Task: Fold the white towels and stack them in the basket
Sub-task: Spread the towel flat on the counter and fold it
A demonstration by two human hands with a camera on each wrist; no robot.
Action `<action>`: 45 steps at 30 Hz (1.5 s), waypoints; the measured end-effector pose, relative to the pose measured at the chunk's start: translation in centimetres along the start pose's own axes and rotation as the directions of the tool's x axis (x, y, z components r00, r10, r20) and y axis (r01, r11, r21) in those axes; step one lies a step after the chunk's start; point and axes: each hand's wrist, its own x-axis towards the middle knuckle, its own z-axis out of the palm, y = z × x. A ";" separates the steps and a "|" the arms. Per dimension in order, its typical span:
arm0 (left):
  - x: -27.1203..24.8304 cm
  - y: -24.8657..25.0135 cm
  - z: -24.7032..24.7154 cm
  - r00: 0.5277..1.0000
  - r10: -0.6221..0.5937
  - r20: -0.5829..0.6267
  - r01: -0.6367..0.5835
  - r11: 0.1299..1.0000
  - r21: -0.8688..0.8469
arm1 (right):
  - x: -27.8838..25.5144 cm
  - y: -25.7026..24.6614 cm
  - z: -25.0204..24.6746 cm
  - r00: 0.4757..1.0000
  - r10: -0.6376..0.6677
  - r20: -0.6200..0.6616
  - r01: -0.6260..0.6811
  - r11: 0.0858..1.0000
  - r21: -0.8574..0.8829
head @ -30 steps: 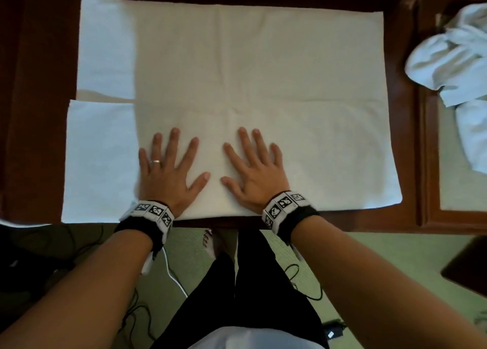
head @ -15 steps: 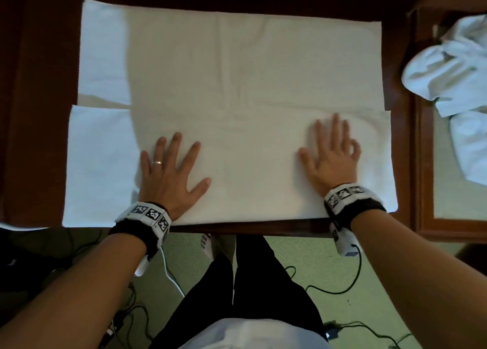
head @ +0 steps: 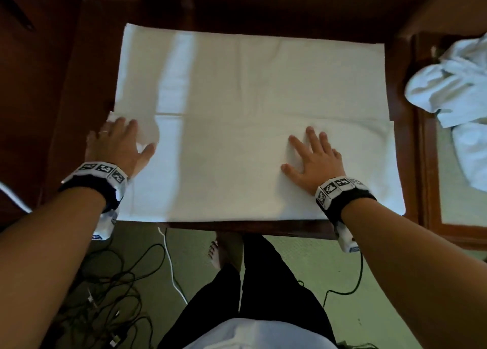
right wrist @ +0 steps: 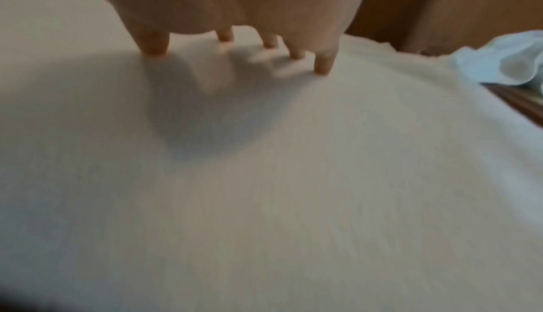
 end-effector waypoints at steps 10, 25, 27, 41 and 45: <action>3.0 6.7 -8.5 0.989 0.150 0.013 -0.135 0.920 -0.369 | 4.2 1.5 -8.0 0.992 0.098 -0.085 -0.078 0.975 0.208; 20.9 9.7 -10.2 0.967 0.217 -0.137 -0.209 0.975 0.069 | 21.2 9.5 -13.4 0.978 0.019 -0.208 -0.015 1.000 0.019; 21.4 10.0 -9.4 0.963 0.196 -0.184 -0.189 0.980 0.053 | 21.5 9.5 -12.6 0.966 0.011 -0.260 -0.004 1.000 0.028; 16.8 8.3 -15.1 0.901 0.264 -0.344 -0.208 0.959 0.192 | 18.4 9.8 -16.7 0.894 0.015 -0.447 -0.010 1.000 0.015; 11.7 6.7 -15.7 0.850 0.315 -0.422 -0.270 0.949 0.164 | 13.6 9.2 -17.6 0.874 0.014 -0.486 -0.013 1.000 0.006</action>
